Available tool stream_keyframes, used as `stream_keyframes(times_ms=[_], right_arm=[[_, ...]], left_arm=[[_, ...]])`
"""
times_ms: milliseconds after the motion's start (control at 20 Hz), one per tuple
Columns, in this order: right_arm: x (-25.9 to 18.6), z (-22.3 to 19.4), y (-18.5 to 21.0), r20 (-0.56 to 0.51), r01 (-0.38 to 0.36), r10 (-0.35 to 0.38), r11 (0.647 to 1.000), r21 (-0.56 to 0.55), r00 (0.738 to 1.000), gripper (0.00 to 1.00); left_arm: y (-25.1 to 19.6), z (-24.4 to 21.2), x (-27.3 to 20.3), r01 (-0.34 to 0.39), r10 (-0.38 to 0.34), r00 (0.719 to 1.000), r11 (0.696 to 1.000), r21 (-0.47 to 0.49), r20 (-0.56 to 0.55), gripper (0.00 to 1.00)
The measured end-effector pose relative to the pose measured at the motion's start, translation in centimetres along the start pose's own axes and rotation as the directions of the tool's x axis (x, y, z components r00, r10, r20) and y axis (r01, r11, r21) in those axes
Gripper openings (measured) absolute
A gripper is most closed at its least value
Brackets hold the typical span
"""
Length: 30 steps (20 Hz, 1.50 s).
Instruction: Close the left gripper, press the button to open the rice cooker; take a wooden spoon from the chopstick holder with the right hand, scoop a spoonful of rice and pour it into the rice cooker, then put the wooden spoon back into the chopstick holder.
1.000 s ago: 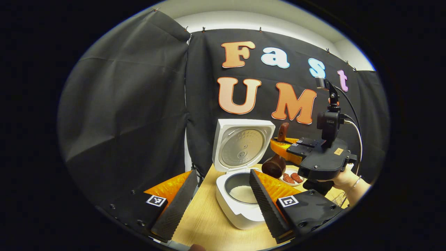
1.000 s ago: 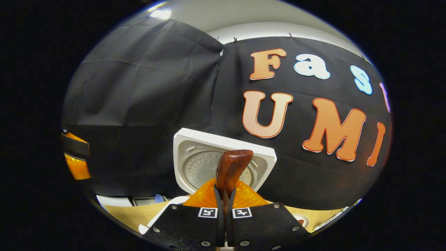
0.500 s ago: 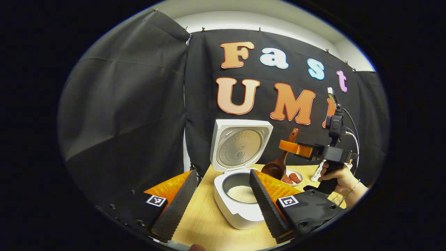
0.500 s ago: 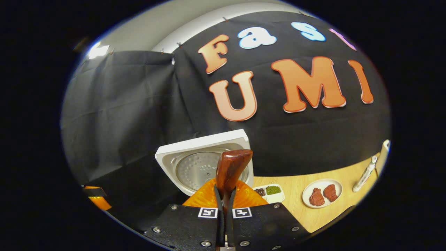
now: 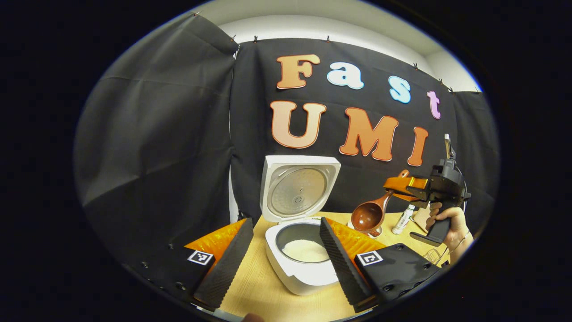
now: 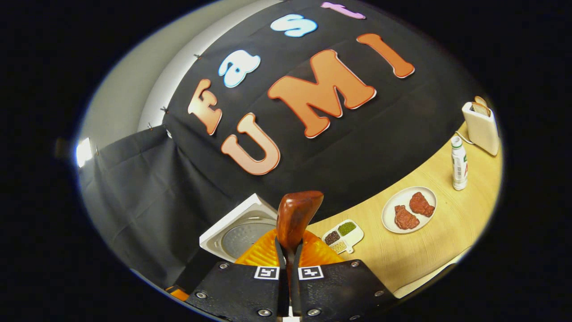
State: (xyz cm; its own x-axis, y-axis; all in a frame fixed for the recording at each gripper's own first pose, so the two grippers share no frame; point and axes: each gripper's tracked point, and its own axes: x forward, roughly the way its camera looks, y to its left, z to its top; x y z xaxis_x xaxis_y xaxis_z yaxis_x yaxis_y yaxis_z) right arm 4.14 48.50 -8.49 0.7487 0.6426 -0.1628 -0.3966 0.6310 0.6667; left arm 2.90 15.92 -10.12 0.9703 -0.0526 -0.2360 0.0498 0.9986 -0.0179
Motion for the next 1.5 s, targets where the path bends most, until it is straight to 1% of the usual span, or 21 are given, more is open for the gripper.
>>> stream_keyframes(times_ms=[100, 250, 400, 600, 850, 1000, 1150, 1300, 1500], right_arm=[[-1.3, 1.7, -1.7, 0.034, 0.026, -0.028, 0.999, 0.038, 0.999, 0.01], [-3.5, 4.3, -5.2, 0.085, 0.092, -0.095, 0.995, 0.036, 0.992, 0.01], [-5.9, 6.5, -8.8, 0.133, 0.154, -0.161, 0.986, 0.064, 0.978, 0.01], [-9.3, 9.0, -13.2, 0.178, 0.215, -0.230, 0.971, 0.102, 0.957, 0.01], [-14.1, 11.6, -18.7, 0.242, 0.328, -0.338, 0.941, 0.080, 0.910, 0.01], [-17.5, 11.5, -22.0, 0.246, 0.388, -0.398, 0.917, 0.089, 0.884, 0.01], [-20.0, 11.3, -25.4, 0.244, 0.463, -0.466, 0.883, 0.072, 0.851, 0.01], [-22.3, 10.7, -28.1, 0.244, 0.510, -0.513, 0.857, 0.080, 0.823, 0.01], [-24.6, 9.4, -31.2, 0.234, 0.579, -0.572, 0.814, 0.043, 0.787, 0.01]], left_arm=[[-0.8, 0.3, 0.0, 0.015, -0.015, 1.000, 1.000, 0.004, 0.008, 1.00], [-1.8, 0.4, 0.0, 0.029, -0.029, 1.000, 0.999, 0.013, 0.011, 1.00], [-3.2, 0.8, 0.0, 0.053, -0.054, 0.998, 0.999, 0.004, 0.016, 1.00], [-4.4, 1.1, 0.1, 0.072, -0.072, 0.997, 0.997, 0.011, 0.023, 1.00], [-5.3, 0.8, 0.0, 0.082, -0.082, 0.997, 0.997, 0.003, 0.014, 1.00], [-5.4, 0.8, -0.2, 0.076, -0.076, 0.997, 0.997, 0.010, 0.013, 1.00], [-5.5, 1.0, -0.3, 0.075, -0.075, 0.997, 0.997, 0.015, 0.014, 1.00], [-5.4, 1.2, -0.4, 0.066, -0.066, 0.998, 0.997, 0.033, 0.014, 1.00], [-5.1, 1.1, -0.5, 0.053, -0.054, 0.999, 0.998, 0.036, 0.010, 1.00]])
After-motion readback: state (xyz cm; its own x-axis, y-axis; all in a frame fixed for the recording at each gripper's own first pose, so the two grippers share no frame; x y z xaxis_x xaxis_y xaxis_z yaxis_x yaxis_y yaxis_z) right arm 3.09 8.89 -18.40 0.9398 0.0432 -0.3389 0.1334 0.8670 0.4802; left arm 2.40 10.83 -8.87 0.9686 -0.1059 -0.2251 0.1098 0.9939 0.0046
